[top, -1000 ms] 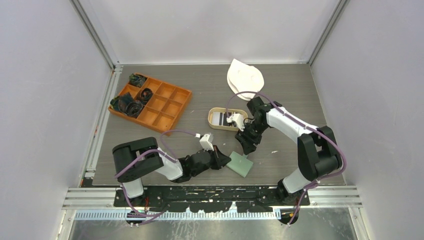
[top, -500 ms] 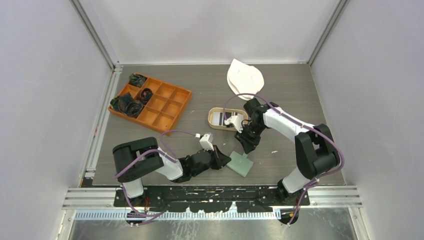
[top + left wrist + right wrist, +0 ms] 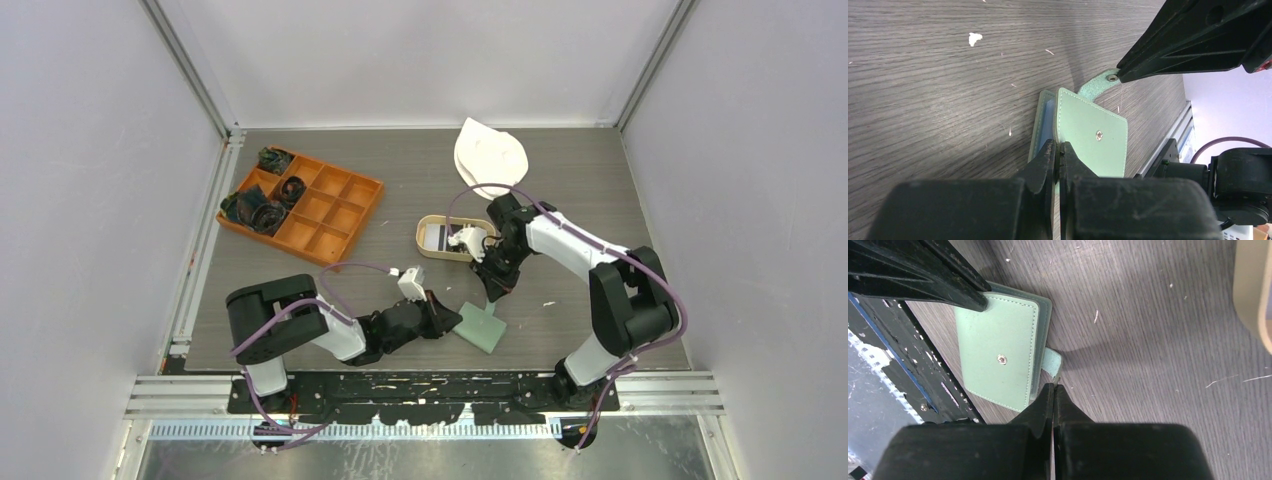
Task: Put the credit cards into the card holder
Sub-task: Close the card holder at the center of the board.
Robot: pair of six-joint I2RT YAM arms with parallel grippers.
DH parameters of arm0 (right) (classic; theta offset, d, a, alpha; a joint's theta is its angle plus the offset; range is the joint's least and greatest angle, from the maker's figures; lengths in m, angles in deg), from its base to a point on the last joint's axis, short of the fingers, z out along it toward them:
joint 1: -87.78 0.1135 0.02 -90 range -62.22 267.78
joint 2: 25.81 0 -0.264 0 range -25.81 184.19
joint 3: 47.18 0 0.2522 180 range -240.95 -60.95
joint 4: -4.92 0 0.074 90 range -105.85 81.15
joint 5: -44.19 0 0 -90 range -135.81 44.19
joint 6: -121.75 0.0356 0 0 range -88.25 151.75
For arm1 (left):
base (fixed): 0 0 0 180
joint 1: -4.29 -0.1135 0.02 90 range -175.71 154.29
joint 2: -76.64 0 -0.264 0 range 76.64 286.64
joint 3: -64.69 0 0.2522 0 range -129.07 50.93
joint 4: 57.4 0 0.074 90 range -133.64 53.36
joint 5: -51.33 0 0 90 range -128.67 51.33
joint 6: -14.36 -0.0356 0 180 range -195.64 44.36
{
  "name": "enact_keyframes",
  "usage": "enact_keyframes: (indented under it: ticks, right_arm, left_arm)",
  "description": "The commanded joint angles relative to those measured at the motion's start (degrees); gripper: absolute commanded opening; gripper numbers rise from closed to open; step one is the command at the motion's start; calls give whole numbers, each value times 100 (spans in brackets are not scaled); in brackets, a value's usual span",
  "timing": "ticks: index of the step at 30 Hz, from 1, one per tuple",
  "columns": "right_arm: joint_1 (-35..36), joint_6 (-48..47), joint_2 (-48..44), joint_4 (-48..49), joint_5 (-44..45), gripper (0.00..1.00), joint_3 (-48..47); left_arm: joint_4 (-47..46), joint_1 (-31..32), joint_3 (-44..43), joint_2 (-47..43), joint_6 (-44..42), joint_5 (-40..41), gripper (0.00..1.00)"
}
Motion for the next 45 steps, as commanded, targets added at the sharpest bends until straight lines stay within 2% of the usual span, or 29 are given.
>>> enact_keyframes:
  ticks: [1, 8, 13, 21, 45]
  right_arm:
    - [70, 105, -465, 391, -221, 1, 4]
    - [355, 253, -993, 1172, -34, 1, 336]
    - [414, -326, -941, 848, -134, 1, 440]
    - [627, -681, -830, 671, -69, 1, 543]
    - [1076, -912, -579, 519, 94, 1, 653]
  left_arm:
    - [-207, 14, 88, 120, 179, 346, 0]
    - [-305, 7, 0, 137, 215, 500, 0]
    - [-250, 2, -14, 181, 256, 643, 0]
    - [-477, -3, 18, 375, 414, 647, 0]
    - [-741, -2, 105, 374, 362, 607, 0]
